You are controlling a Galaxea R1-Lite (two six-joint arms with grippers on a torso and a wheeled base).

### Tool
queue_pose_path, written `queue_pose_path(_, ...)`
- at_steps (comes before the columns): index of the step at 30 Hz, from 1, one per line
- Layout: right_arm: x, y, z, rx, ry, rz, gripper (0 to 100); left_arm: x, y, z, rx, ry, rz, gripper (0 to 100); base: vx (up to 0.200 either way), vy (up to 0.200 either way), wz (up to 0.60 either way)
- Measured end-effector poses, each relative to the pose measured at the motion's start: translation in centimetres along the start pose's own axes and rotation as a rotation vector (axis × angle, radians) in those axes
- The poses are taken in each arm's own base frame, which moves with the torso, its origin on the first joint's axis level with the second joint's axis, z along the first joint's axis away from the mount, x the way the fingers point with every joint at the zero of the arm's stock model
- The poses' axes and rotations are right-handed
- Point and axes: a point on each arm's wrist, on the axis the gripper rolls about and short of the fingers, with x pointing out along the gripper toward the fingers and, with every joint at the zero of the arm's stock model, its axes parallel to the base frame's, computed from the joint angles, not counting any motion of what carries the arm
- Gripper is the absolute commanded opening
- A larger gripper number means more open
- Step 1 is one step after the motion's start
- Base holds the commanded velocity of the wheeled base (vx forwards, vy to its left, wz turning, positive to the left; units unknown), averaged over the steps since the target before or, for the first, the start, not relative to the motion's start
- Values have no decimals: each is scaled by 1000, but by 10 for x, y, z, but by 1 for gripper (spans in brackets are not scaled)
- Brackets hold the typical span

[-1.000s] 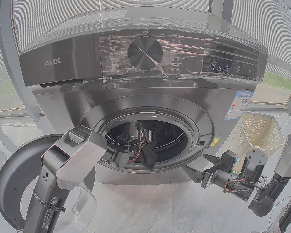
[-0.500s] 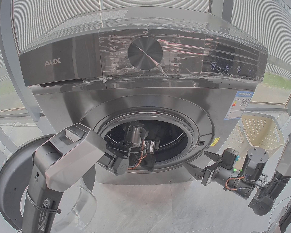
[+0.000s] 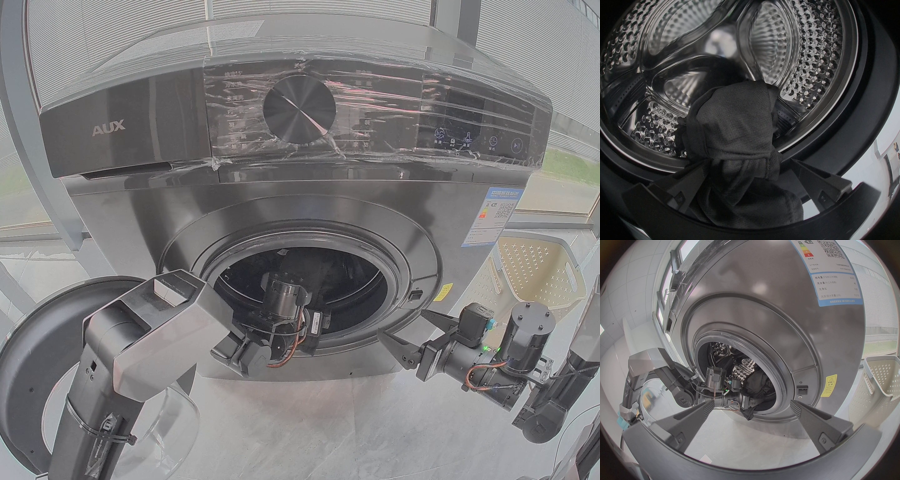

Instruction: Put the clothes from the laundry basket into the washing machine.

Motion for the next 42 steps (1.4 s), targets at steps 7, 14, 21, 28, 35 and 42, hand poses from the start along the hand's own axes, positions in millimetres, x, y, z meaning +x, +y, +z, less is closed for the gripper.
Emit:
queue_pose_path(7, 0, 1, 0, 0, -1, 2, 100, 5, 3, -6, 1, 10, 9, 0, 0, 0, 0)
queue_pose_path(14, 0, 2, 0, -1, -1, 7, 100, 8, 8, -1, -9, 0, 21, 0, 0, 0, 0)
queue_pose_path(21, 1, 2, 0, -1, -3, 9, 100, 16, 15, 42, -68, -170, 34, 0, 0, 0, 0)
queue_pose_path(28, 1, 3, 1, -1, -6, 10, 100, 24, 29, 81, -119, -332, 64, 0, 0, 0, 0)
queue_pose_path(35, 1, 2, 1, 0, -8, 8, 100, 35, 37, 90, -141, -405, 86, 0, 0, 0, 0)
queue_pose_path(42, 2, 2, 2, 0, -10, 7, 100, 41, 40, 83, -143, -396, 93, 100, 0, 0, 0)
